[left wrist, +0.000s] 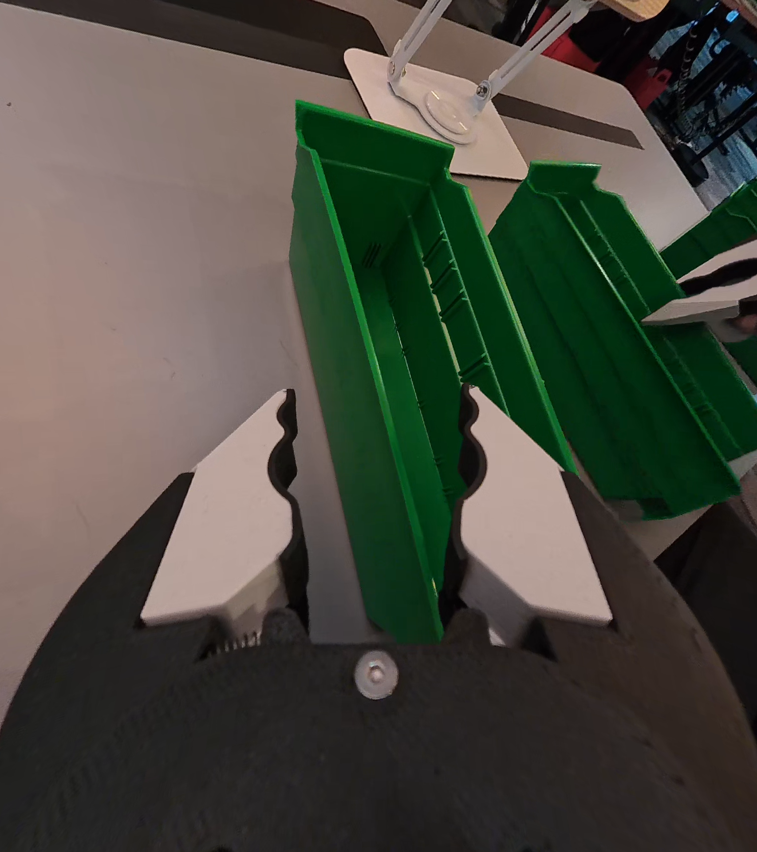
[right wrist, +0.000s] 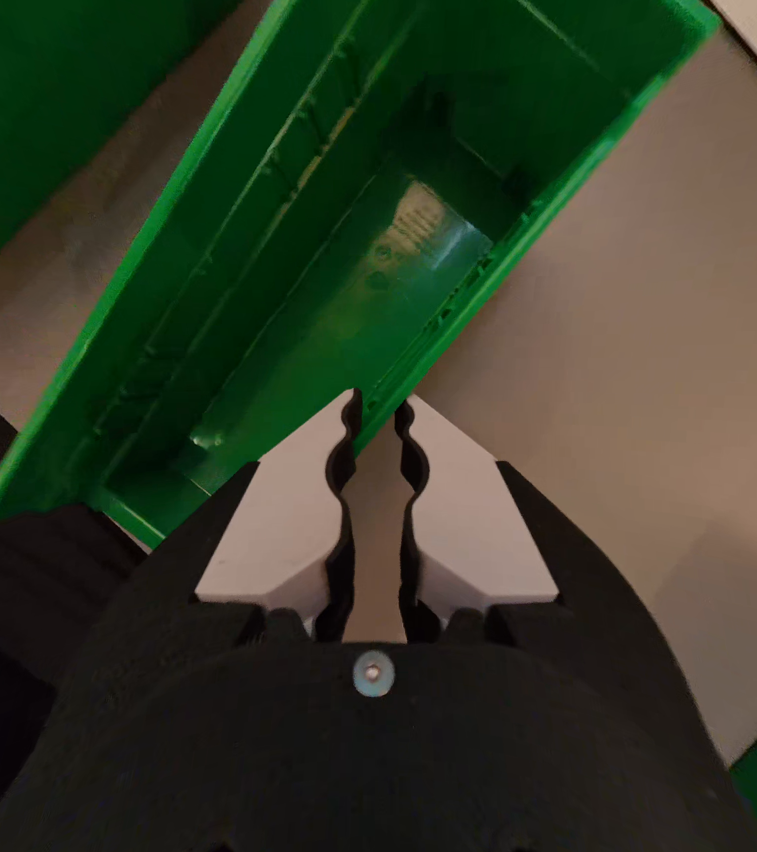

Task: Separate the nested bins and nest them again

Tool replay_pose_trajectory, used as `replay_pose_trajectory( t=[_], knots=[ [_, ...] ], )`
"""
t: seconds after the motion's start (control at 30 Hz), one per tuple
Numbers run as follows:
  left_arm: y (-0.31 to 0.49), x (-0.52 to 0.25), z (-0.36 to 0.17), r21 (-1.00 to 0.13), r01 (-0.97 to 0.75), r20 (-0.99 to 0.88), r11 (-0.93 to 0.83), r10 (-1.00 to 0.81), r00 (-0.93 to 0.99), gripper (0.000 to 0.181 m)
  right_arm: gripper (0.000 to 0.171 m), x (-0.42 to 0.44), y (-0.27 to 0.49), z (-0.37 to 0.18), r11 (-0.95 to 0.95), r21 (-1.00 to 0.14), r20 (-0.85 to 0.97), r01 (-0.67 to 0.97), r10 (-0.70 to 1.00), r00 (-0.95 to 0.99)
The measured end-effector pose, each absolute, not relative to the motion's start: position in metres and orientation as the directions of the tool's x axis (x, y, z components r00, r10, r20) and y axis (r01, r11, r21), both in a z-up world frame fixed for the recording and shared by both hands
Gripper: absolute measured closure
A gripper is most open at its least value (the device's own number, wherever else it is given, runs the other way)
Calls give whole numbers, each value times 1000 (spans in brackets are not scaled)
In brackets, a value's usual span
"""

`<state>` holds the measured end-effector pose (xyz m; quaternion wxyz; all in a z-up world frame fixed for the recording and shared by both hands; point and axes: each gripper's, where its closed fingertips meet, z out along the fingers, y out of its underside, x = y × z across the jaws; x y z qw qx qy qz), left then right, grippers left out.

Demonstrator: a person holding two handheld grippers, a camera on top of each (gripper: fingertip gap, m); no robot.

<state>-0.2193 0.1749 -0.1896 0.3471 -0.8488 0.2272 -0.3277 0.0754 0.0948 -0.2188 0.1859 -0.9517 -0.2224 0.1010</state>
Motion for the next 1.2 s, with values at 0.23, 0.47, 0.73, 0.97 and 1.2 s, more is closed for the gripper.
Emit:
replay_pose_trajectory(
  t=[0.23,0.47,0.73,0.97,1.2],
  knots=[
    [174,-220,-189,-739,-156,401,-655,-614,680,113,168,115,71,-217,-795,-338,-77,504,557,827],
    [172,-214,-193,-732,-171,400,-659,-619,675,113,168,203,44,-214,-784,-246,-26,570,594,804],
    [171,-212,-195,-726,-183,398,-663,-622,674,113,140,242,37,-216,-782,-267,-14,564,588,809],
    [171,-215,-199,-711,-176,414,-681,-608,678,116,43,199,30,-191,-732,-366,-46,575,631,774],
    [170,-213,-201,-708,-189,410,-680,-614,675,116,40,198,12,-227,-737,-141,38,661,663,748]
  ],
)
